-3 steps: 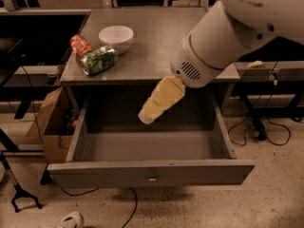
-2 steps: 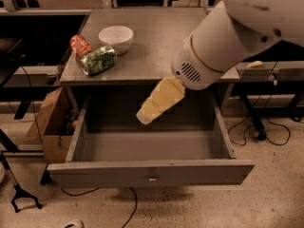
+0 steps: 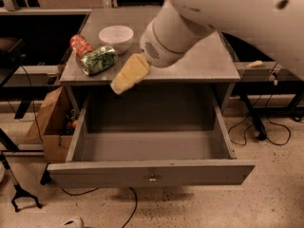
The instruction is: Place green can into top drawer
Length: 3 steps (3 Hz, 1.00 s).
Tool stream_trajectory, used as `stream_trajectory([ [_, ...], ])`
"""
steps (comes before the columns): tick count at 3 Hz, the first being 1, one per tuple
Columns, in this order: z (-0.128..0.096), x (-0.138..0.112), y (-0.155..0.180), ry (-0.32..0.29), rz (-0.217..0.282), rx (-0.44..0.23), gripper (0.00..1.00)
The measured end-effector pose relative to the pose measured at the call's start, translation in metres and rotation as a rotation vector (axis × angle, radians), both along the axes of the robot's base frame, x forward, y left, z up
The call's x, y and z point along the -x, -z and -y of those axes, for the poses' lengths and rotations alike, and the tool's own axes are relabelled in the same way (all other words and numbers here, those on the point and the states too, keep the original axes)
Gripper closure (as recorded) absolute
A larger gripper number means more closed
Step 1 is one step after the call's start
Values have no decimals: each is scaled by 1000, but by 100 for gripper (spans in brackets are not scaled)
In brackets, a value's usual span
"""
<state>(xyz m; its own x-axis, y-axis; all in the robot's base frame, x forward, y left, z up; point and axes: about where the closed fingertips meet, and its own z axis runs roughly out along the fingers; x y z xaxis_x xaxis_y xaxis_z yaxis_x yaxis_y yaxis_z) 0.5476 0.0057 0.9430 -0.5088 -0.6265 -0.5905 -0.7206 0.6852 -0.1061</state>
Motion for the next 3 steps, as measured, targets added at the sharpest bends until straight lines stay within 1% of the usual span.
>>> stream_trajectory([
  [1, -24, -43, 27, 98, -43, -35, 0],
  [2, -69, -77, 46, 172, -94, -91, 0],
  [3, -74, -74, 47, 200, -114, -110, 0],
])
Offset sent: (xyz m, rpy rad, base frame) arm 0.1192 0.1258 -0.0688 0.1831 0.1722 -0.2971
